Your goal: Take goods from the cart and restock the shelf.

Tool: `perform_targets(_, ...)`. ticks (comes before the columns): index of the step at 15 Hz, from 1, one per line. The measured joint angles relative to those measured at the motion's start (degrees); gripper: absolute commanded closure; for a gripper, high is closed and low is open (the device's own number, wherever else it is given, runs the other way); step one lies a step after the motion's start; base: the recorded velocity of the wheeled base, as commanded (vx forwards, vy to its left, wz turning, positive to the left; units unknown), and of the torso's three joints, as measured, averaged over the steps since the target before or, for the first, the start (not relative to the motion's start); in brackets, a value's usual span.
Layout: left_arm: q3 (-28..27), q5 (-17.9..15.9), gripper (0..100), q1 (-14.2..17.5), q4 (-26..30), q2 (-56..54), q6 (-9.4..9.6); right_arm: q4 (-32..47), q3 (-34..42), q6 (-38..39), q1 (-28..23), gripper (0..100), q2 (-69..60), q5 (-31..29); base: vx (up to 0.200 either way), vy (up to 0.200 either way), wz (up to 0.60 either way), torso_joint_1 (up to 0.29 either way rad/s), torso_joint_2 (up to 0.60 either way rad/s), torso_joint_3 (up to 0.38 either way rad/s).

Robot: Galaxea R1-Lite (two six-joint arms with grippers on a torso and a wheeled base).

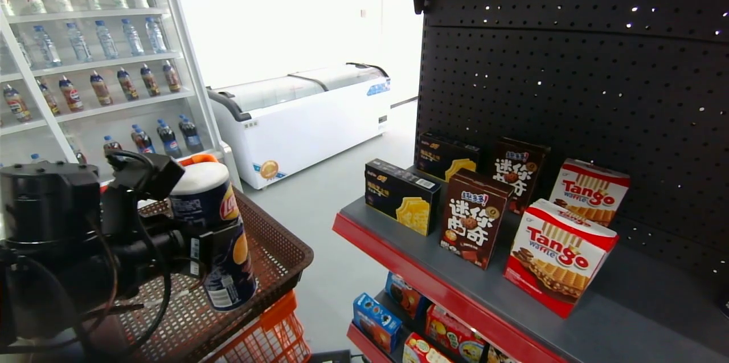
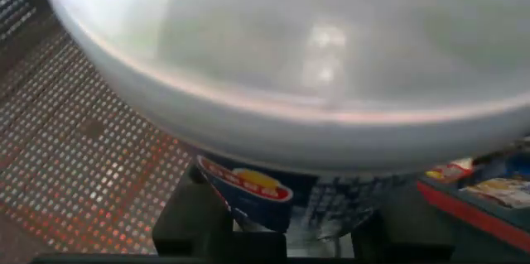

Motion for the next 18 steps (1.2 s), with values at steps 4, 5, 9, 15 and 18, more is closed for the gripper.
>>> perform_targets(4, 0.41, -6.86, 100, 3.79, 6.38, -10.85, 0.1, 0.02, 0.0, 0.0, 0.0, 0, 0.0, 0.02, 0.0, 0.0, 0.0, 0.0, 0.0, 0.0)
perform_targets(5, 0.82, -7.61, 100, 3.95, 6.57, -12.53, -0.04, 0.02, 0.0, 0.0, 0.0, 0, 0.0, 0.02, 0.0, 0.0, 0.0, 0.0, 0.0, 0.0)
perform_targets(9, 0.66, -13.17, 100, 1.91, 6.57, -14.76, -1.06, 0.02, 0.0, 0.0, -0.02, 0, 0.0, 0.0, 0.0, 0.0, 0.0, 0.0, 0.0, 0.0)
perform_targets(15, -0.69, -24.88, 100, 0.3, 6.46, -12.01, -0.32, 0.02, 0.0, 0.0, 0.02, 0, 0.0, 0.02, 0.0, 0.0, 0.0, 0.0, 0.0, 0.0)
perform_targets(18, -3.21, -29.33, 100, -0.55, 6.42, -8.53, 2.62, 0.02, 0.0, 0.0, 0.0, 0, 0.0, -0.02, 0.0, 0.0, 0.0, 0.0, 0.0, 0.0)
